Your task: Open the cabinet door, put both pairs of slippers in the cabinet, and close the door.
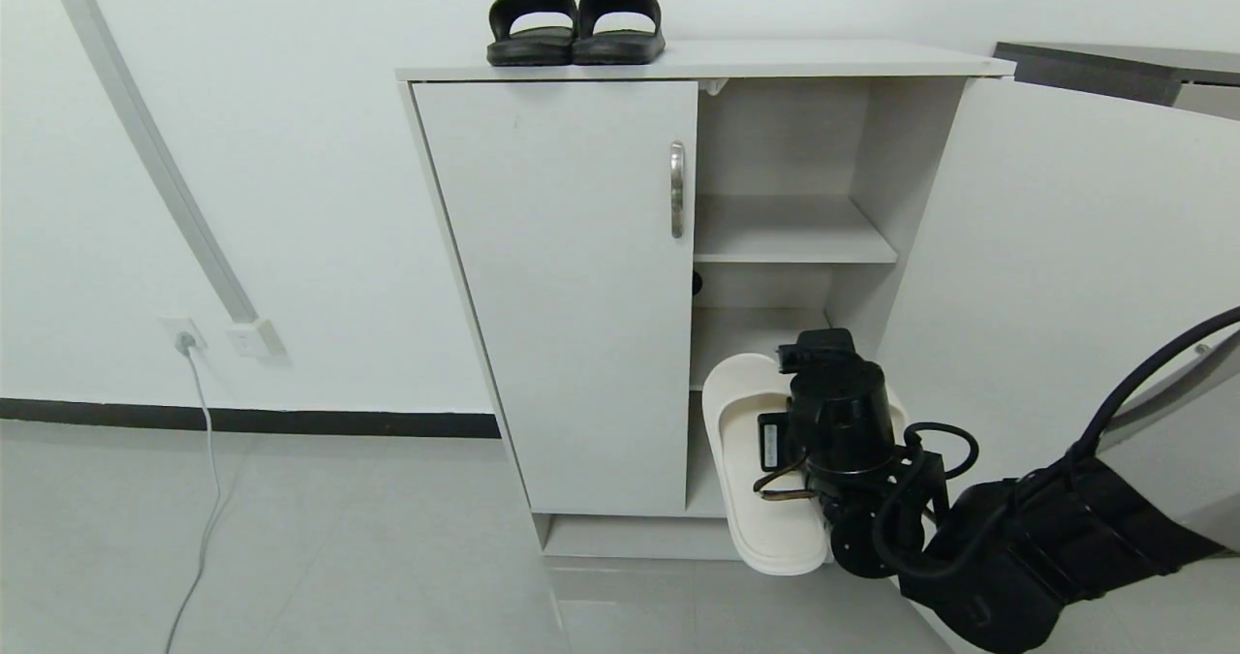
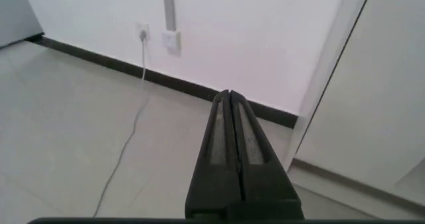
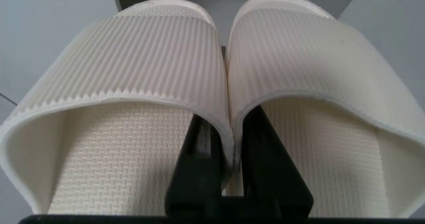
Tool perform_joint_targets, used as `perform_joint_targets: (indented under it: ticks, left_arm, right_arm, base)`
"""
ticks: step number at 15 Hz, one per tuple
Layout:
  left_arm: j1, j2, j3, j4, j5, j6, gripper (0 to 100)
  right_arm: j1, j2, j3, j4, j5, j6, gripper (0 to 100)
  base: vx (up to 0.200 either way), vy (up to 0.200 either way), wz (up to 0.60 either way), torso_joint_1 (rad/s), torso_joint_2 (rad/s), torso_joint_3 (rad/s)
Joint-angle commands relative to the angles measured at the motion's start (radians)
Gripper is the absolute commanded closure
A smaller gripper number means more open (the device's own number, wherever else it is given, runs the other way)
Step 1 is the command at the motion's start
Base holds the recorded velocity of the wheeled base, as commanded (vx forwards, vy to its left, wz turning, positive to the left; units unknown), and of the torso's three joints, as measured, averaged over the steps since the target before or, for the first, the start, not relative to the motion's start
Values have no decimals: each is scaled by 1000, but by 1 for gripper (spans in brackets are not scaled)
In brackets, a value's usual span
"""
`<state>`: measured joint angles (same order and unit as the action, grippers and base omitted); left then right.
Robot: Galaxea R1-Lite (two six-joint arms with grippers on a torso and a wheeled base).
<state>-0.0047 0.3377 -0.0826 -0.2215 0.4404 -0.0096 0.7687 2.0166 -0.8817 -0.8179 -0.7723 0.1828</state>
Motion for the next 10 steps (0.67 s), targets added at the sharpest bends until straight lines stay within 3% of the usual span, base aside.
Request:
perform_joint_targets:
  ticks: [1,2,4,5,6,7,8,10]
  left_arm:
    - [123,-249,83,139,-132,31,100]
    - [123,-250,83,146,-187,36,100]
    - [123,-250,83,212,-407,65,100]
    - [123,-249,78,243,-486,71,100]
    - [117,-249,81,225,-494,76,100]
    - [57,-250,81,226,-494,71,100]
    - [-37,-275,81,226,-493,63,100]
    - [-5,-313,81,226,-490,62,100]
  right_arm:
    - [0,2,3,0,1,0,100]
    - [1,2,4,0,-1,0,100]
    - [1,2,7,-12,-1,-2,100]
    - [3,2,9,-20,-1,-3,100]
    - [4,2,9,-21,-1,-5,100]
    - [6,1,9,-21,-1,-5,100]
    - [6,2,9,-21,-1,-5,100]
    - [9,2,10,-21,-1,-5,100]
  base:
    - [0,0,0,0,0,0]
    - [0,0,0,0,0,0]
    - [0,0,0,0,0,0]
    - [0,0,0,0,0,0]
    - [0,0,0,0,0,0]
    - [0,0,0,0,0,0]
    - [0,0,0,0,0,0]
    - [0,0,0,0,0,0]
